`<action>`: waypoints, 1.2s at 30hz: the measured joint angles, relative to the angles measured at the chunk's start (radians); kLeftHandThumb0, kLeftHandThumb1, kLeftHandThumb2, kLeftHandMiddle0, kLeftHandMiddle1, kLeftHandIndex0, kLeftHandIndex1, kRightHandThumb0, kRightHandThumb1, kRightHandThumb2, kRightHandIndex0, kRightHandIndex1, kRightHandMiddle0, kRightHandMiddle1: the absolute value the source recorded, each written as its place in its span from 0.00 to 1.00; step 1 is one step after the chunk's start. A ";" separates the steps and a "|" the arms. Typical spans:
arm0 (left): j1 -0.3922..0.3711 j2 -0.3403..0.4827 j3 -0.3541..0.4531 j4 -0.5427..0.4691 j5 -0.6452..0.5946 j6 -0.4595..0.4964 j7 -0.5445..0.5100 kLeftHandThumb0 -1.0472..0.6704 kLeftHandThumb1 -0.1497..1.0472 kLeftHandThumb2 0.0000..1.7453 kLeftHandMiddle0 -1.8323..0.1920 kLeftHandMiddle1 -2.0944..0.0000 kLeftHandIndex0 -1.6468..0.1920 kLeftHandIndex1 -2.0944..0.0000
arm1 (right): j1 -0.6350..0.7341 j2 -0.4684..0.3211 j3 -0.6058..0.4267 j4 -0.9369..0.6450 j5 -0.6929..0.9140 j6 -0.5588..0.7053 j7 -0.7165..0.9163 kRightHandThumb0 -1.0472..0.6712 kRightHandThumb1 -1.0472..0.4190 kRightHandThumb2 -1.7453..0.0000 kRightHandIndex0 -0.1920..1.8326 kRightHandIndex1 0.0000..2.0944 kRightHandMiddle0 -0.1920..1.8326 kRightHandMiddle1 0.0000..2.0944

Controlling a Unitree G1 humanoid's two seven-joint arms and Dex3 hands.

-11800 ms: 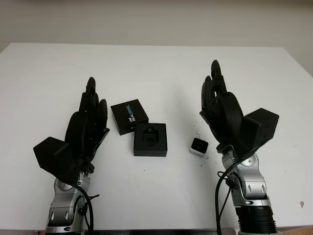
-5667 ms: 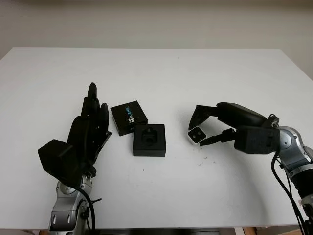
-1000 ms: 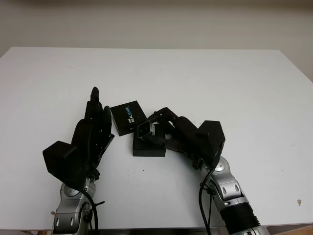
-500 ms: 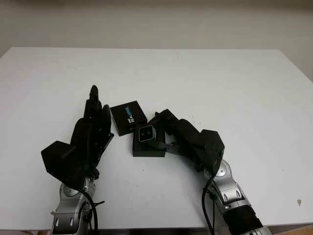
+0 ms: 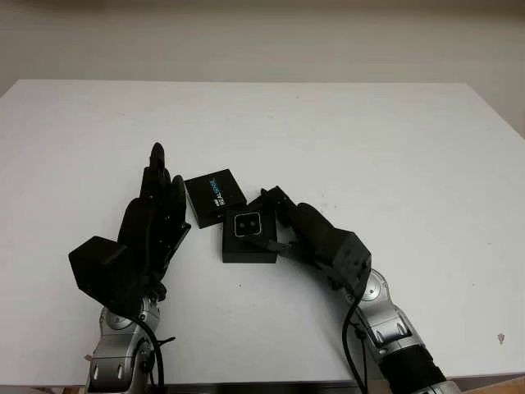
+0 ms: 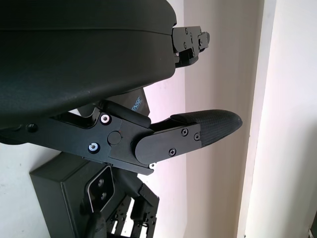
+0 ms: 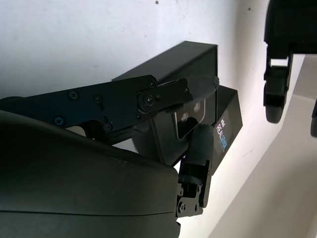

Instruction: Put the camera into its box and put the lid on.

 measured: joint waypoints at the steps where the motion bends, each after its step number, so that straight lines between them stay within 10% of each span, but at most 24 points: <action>1: 0.000 0.000 0.000 0.000 0.000 0.000 0.000 0.23 1.00 0.36 0.95 0.97 0.95 0.97 | 0.001 -0.003 0.002 0.000 -0.008 -0.007 -0.002 0.32 0.03 0.97 0.00 0.00 0.07 0.24; 22: 0.000 0.019 0.012 0.001 0.020 -0.023 0.002 0.26 1.00 0.29 0.94 0.97 0.94 0.97 | 0.048 0.003 -0.096 -0.118 0.108 -0.020 -0.083 0.30 0.01 0.97 0.10 0.05 0.15 0.12; 29: -0.074 0.110 0.081 0.057 0.086 -0.095 0.027 0.31 0.99 0.05 0.75 0.91 0.80 0.91 | 0.014 0.036 -0.199 -0.156 0.221 -0.020 -0.135 0.35 0.04 0.97 0.27 0.19 0.06 0.60; 32: -0.104 0.172 0.103 0.089 0.130 -0.118 0.034 0.30 0.96 0.03 0.72 0.90 0.77 0.90 | 0.005 0.038 -0.204 -0.157 0.211 -0.020 -0.157 0.36 0.04 0.97 0.16 0.47 0.06 0.65; 36: -0.135 0.296 0.105 0.161 0.163 -0.102 -0.059 0.22 0.92 0.02 0.81 0.95 0.85 0.95 | 0.006 0.039 -0.202 -0.166 0.210 0.003 -0.159 0.37 0.04 0.97 0.14 0.56 0.06 0.65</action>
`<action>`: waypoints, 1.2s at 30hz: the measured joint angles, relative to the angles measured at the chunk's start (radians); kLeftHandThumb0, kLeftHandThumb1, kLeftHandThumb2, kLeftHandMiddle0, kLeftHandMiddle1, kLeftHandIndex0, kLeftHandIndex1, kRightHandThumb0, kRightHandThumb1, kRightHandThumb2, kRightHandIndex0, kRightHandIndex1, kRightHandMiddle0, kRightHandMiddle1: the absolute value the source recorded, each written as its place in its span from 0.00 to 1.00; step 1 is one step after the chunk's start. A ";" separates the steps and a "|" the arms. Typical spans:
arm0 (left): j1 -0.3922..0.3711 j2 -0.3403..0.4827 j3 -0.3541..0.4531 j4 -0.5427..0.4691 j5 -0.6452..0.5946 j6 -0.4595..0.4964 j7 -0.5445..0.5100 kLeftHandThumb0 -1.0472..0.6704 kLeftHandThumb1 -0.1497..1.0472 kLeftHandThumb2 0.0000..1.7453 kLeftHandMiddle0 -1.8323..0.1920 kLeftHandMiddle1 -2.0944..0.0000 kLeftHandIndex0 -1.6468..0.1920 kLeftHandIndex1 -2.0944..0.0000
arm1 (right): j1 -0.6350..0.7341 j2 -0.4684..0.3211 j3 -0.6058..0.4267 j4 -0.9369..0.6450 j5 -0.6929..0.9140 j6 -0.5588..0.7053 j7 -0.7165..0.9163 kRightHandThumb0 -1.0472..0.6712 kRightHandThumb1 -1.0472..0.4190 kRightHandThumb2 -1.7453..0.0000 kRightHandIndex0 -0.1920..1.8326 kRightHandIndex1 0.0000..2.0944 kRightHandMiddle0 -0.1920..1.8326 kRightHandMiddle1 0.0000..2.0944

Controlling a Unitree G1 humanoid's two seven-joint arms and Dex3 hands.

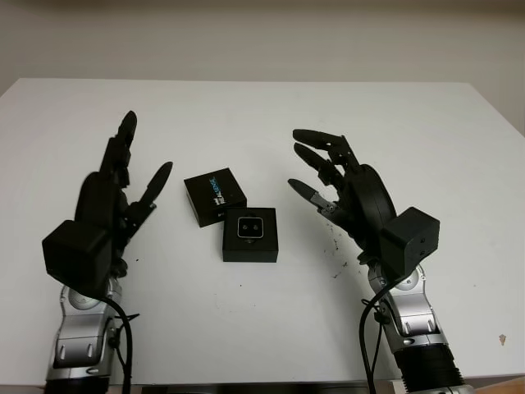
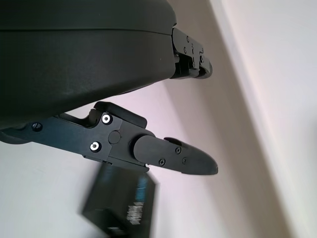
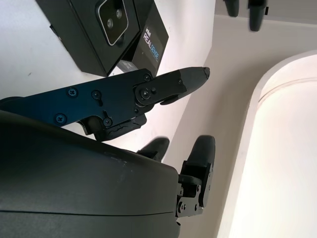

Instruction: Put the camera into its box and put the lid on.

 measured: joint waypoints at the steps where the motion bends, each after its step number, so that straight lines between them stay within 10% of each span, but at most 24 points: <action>1: -0.006 0.026 -0.003 0.015 0.004 0.008 -0.028 0.20 0.91 0.02 0.83 0.97 0.88 0.96 | 0.000 0.000 0.000 -0.002 -0.003 0.005 -0.002 0.37 0.04 0.97 0.14 0.56 0.07 0.65; 10: -0.193 0.230 -0.190 0.318 0.243 -0.028 -0.175 0.13 0.87 0.03 0.97 0.99 0.97 0.99 | 0.011 0.000 0.000 -0.036 -0.009 0.066 -0.007 0.33 0.03 0.97 0.12 0.59 0.06 0.66; 19: -0.354 0.225 -0.281 0.559 0.276 -0.142 -0.210 0.14 0.84 0.03 1.00 0.98 0.99 0.99 | 0.014 0.001 -0.008 -0.037 -0.008 0.073 -0.025 0.36 0.02 0.97 0.10 0.59 0.05 0.65; 36: -0.400 0.172 -0.330 0.671 0.266 -0.167 -0.218 0.19 0.81 0.03 0.99 0.98 0.99 0.99 | 0.013 0.001 -0.033 -0.037 -0.018 0.089 -0.063 0.33 0.01 0.97 0.12 0.60 0.06 0.63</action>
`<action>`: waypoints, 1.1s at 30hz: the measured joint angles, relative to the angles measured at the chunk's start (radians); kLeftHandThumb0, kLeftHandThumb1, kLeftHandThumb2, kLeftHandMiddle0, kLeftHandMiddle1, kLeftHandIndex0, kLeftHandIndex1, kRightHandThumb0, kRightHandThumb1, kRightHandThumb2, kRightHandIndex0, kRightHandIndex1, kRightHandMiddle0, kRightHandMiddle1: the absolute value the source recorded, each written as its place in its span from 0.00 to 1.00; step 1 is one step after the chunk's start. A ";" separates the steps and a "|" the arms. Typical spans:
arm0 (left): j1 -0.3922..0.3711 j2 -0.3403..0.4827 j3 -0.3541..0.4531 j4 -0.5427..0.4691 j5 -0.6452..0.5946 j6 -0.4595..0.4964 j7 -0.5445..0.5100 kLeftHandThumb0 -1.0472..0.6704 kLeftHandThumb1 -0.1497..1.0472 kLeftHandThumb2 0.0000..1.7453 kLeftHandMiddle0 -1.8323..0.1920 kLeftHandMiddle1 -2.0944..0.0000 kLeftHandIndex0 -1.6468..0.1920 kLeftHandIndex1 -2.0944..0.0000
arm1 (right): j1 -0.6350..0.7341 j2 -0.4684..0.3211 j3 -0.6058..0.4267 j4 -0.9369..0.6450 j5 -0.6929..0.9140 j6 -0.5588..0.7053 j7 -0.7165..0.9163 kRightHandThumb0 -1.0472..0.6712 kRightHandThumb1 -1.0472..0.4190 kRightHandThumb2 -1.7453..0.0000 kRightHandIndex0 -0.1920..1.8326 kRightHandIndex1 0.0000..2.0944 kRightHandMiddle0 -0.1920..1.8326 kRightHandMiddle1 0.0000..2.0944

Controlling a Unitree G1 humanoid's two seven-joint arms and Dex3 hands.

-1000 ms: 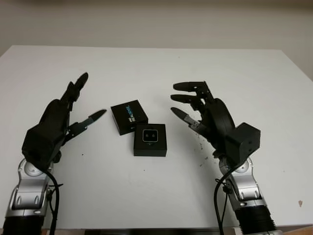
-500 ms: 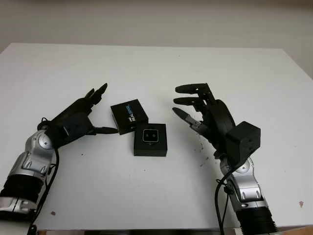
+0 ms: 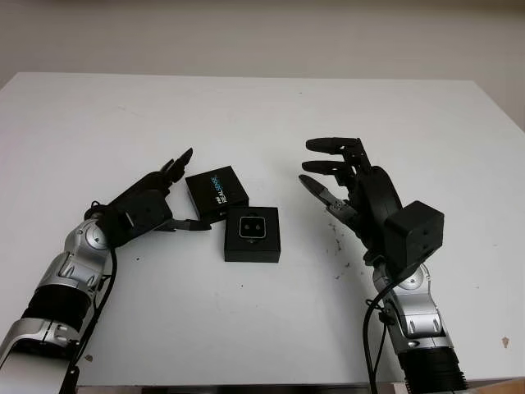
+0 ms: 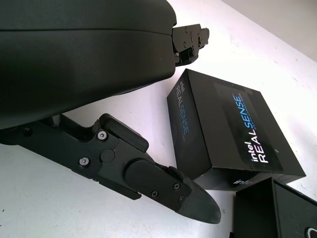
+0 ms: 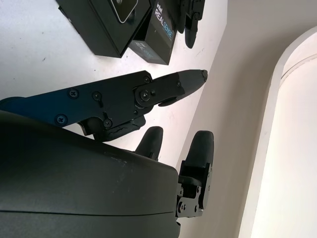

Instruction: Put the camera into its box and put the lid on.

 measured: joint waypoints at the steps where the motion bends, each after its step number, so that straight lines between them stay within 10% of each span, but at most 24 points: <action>1: 0.000 0.000 0.000 0.000 -0.001 0.000 -0.003 0.19 0.81 0.03 0.99 0.98 0.99 0.99 | 0.000 0.000 0.000 0.000 -0.003 0.000 -0.001 0.33 0.01 0.97 0.12 0.60 0.06 0.63; 33: 0.003 -0.054 0.005 0.037 -0.046 -0.155 0.086 0.26 0.80 0.03 0.92 0.97 0.89 0.96 | 0.000 0.000 0.002 -0.004 -0.011 0.024 0.009 0.36 0.01 0.97 0.08 0.54 0.06 0.65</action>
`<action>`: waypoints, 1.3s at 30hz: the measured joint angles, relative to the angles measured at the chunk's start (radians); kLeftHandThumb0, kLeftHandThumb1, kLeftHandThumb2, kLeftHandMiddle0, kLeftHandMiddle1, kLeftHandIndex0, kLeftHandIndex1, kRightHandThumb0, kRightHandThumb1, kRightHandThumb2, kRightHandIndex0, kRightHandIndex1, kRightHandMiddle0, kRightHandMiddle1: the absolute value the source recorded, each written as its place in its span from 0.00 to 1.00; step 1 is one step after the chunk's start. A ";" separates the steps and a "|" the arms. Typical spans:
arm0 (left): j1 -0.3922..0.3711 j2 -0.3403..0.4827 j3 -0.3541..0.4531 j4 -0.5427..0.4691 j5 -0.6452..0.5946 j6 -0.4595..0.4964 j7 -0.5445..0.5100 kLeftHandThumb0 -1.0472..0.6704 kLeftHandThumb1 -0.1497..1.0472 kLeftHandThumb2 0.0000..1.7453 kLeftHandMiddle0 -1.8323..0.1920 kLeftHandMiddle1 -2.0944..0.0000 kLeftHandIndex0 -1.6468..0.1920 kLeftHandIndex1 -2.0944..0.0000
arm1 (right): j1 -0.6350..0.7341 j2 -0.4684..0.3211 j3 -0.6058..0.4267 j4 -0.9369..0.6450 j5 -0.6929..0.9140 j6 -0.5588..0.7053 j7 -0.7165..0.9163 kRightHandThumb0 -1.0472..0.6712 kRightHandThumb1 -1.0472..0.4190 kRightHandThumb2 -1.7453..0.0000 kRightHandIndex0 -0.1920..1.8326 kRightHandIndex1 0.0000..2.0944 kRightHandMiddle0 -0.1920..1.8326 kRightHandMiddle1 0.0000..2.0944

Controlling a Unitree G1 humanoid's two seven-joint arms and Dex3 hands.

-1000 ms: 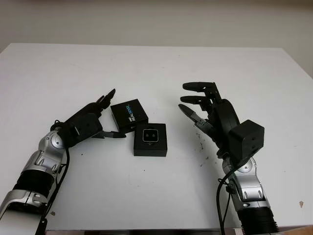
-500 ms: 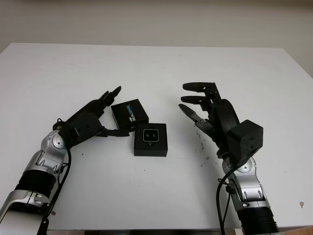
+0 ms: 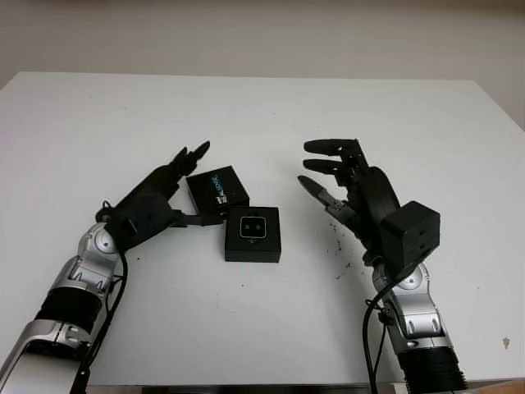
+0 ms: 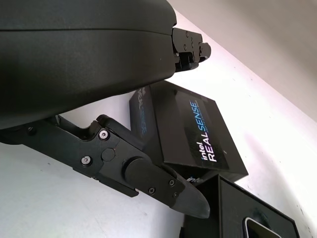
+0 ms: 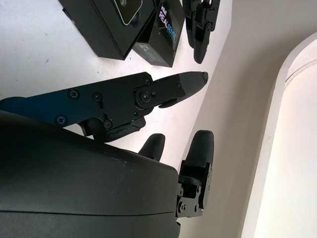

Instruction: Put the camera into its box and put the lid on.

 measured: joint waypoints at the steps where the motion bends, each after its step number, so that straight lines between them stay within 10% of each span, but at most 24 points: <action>1: 0.000 0.000 0.000 0.004 0.003 -0.004 0.001 0.27 0.80 0.03 0.92 0.97 0.88 0.96 | 0.000 0.000 0.000 -0.002 0.000 0.006 0.000 0.36 0.01 0.97 0.08 0.54 0.06 0.65; 19: 0.000 -0.011 0.007 0.073 -0.025 -0.065 -0.009 0.44 0.81 0.04 0.74 0.91 0.73 0.91 | 0.002 0.000 -0.007 -0.035 0.018 0.043 0.004 0.34 0.00 0.95 0.08 0.52 0.06 0.63; 26: 0.000 -0.061 0.039 0.113 -0.090 -0.133 0.013 0.52 0.92 0.03 0.71 0.55 0.73 0.57 | 0.008 0.000 -0.010 -0.035 0.044 0.044 0.020 0.29 0.00 0.93 0.07 0.52 0.06 0.64; 39: 0.004 -0.101 0.084 0.106 -0.160 -0.089 -0.012 0.50 0.96 0.03 0.70 0.34 0.72 0.43 | 0.015 0.000 -0.010 -0.035 0.050 0.042 0.021 0.29 0.00 0.93 0.07 0.54 0.06 0.65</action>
